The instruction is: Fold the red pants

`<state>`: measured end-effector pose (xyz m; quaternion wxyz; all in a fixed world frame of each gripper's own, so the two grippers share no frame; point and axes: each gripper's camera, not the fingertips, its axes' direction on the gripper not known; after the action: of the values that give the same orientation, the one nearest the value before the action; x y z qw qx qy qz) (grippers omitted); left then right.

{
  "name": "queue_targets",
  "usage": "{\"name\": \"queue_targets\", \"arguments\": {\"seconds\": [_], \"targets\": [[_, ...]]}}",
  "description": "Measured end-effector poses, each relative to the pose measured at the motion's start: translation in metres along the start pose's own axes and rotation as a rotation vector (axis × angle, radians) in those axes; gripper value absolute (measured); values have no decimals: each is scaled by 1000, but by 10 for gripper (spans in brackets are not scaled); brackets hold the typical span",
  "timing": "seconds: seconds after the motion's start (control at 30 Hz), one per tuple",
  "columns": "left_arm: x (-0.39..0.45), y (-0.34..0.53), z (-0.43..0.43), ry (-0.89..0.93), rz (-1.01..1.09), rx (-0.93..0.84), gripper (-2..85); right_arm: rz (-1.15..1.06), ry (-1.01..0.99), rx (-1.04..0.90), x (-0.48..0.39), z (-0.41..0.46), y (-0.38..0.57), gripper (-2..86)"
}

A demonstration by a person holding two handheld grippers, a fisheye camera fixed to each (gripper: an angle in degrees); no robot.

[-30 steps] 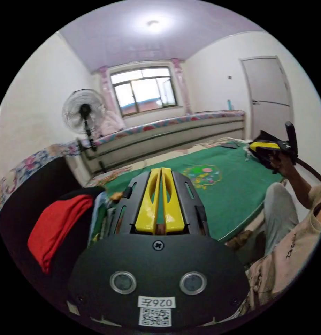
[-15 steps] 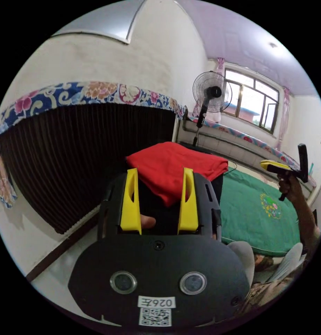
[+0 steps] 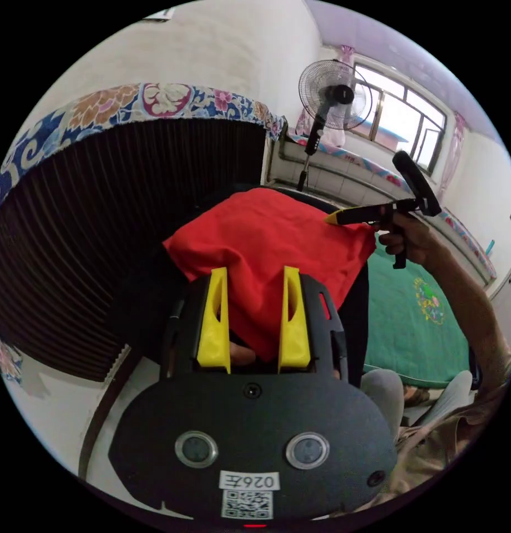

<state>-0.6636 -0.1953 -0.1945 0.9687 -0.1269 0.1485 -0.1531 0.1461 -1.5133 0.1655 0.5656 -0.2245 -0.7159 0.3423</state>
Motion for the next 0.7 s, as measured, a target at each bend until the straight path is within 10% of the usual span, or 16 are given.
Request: {"name": "queue_targets", "arguments": {"seconds": [0.47, 0.7], "targets": [[-52, 20, 24, 86, -77, 70, 41, -29, 184, -65, -10, 49, 1, 17], [-35, 48, -13, 184, -30, 318, 19, -88, 129, 222, -48, -48, 57, -12]]}}
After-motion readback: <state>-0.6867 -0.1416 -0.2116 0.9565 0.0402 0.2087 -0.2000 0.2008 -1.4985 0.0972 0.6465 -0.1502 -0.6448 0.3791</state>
